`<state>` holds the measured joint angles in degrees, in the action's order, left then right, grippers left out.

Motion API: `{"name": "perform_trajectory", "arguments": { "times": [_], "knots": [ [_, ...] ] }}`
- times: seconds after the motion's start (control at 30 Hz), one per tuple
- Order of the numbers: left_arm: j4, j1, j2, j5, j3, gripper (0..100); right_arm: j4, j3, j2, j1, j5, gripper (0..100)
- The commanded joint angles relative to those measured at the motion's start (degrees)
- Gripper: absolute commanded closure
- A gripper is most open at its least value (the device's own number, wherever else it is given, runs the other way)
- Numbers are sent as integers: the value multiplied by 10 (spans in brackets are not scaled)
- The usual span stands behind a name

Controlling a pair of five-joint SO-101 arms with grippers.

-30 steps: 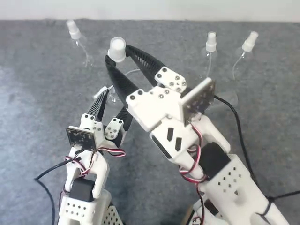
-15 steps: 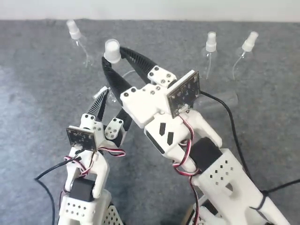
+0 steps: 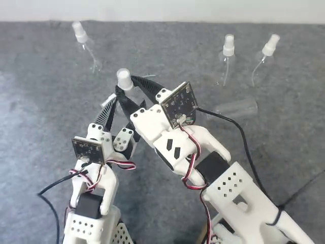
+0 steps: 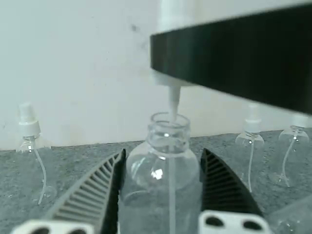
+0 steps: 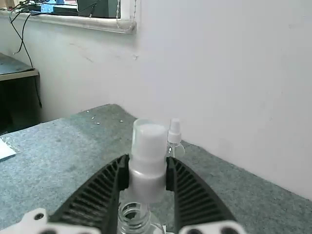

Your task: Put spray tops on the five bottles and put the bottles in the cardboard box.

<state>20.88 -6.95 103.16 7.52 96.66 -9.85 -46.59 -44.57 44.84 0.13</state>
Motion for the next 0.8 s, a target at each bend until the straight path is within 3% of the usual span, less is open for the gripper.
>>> {"name": "perform_trajectory", "arguments": {
  "times": [0.0, 0.77],
  "knots": [
    [-14, -2, 10, 3, -2, 970, 13, 2, 1, -5, -2, 989],
    [-14, -2, 10, 3, -2, 970, 12, -48, 1, -5, -1, 989]
  ]
}}
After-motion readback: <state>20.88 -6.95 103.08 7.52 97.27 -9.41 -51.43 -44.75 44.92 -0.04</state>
